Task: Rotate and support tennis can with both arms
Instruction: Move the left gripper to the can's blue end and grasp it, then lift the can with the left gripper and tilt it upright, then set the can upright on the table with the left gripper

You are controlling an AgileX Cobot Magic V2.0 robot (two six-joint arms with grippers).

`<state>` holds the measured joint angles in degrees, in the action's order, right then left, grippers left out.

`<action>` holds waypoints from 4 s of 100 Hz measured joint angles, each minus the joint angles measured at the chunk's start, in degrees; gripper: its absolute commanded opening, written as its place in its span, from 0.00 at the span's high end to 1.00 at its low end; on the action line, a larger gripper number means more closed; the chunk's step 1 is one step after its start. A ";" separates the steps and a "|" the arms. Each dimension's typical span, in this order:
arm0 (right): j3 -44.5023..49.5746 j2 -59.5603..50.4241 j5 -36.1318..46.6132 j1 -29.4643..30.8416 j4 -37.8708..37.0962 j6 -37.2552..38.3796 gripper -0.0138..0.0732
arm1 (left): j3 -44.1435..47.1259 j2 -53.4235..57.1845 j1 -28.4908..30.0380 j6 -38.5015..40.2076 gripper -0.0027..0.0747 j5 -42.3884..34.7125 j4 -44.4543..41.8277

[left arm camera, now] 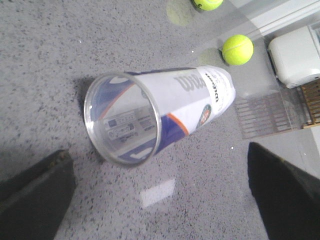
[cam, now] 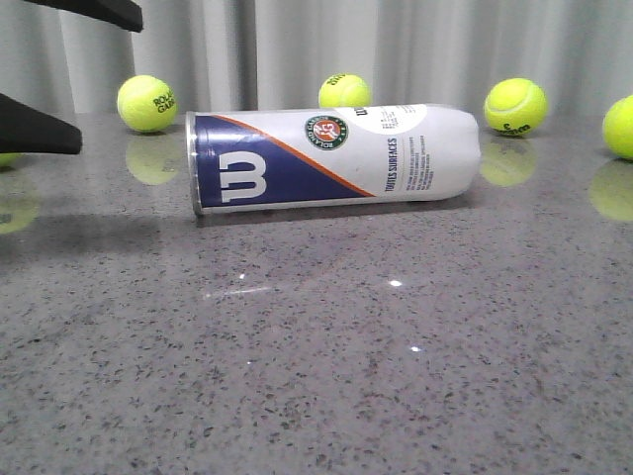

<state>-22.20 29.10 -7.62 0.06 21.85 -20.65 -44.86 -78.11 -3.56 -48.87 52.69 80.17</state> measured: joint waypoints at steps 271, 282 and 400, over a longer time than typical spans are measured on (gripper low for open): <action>0.00 0.00 0.00 0.00 0.10 0.00 0.92 | -31.50 10.21 -7.88 25.05 0.95 19.37 -63.06; 0.00 0.00 0.00 0.00 0.10 0.00 0.92 | -31.50 10.21 -7.88 25.05 0.75 19.37 -63.06; 0.00 0.00 0.00 0.00 0.10 0.00 0.92 | -50.69 -3.15 -7.88 25.26 0.30 19.41 -62.31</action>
<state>-22.20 29.10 -7.62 0.06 21.95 -20.65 -95.56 -81.26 -11.44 -23.61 72.10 17.86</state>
